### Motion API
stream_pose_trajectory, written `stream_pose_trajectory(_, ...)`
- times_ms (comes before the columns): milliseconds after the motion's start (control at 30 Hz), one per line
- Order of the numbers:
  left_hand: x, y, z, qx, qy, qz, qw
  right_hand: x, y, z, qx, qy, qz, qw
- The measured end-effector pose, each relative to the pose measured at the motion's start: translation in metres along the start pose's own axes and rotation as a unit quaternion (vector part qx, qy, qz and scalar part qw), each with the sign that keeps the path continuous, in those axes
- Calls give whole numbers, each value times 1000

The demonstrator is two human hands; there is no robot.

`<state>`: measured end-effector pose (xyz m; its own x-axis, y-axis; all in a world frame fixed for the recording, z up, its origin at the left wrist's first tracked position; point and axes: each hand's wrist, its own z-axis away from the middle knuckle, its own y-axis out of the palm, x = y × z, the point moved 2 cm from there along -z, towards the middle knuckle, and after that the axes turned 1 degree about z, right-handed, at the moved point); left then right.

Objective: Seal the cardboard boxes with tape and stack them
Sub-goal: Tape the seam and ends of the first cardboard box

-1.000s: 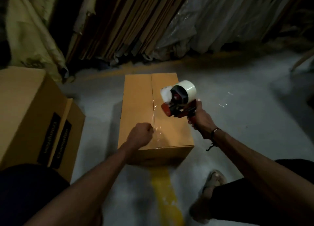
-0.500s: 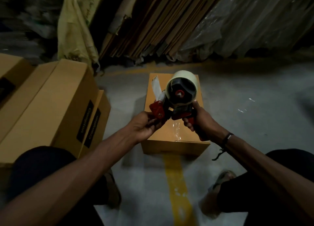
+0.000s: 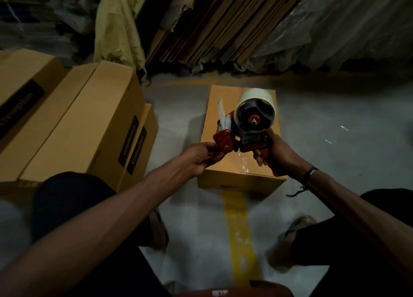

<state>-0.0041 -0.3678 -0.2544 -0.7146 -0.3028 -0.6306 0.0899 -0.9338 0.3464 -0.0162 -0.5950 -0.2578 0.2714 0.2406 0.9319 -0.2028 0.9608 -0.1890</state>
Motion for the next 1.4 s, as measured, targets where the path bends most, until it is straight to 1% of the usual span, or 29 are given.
stream_pose_trajectory(67, 4, -7, -3, -40, 25, -57, 997, -3, 3, 0, 2, -9, 36, 999)
stream_pose_trajectory(167, 8, -17, -13, -98, 89, -98, 986, -8, 8, -5, -1, -18, 75, 997)
stream_pose_trajectory(267, 11, -29, -27, -105, 138, -164, 971, -17, 14, -16, -9, -30, 143, 989)
stream_pose_trajectory(333, 16, -44, -42, -117, 141, -193, 964, -26, 16, -24, -14, -29, 182, 983)
stream_pose_trajectory(467, 28, -96, -74, -193, 123, -253, 940, -53, 3, -40, -20, -9, 252, 967)
stream_pose_trajectory(533, 32, -116, -88, -191, 113, -264, 939, -71, -4, -45, -9, 9, 279, 960)
stream_pose_trajectory(600, 35, -121, -100, -192, 114, -271, 936, -89, -6, -52, -6, 21, 306, 952)
stream_pose_trajectory(733, 50, -125, -125, -213, 128, -308, 918, -110, 1, -63, -27, 14, 361, 932)
stream_pose_trajectory(833, 58, -132, -143, -232, 139, -314, 910, -126, 6, -72, -39, 30, 359, 932)
stream_pose_trajectory(967, 64, -134, -163, -222, 132, -316, 913, -147, 11, -84, -40, 34, 386, 921)
stream_pose_trajectory(1067, 68, -139, -175, -231, 128, -320, 910, -155, 13, -90, -47, 41, 390, 919)
stream_pose_trajectory(1167, 73, -142, -181, -233, 126, -315, 911, -163, 13, -95, -49, 39, 390, 919)
stream_pose_trajectory(1400, 88, -147, -194, -240, 128, -361, 892, -168, 11, -103, -61, 11, 419, 906)
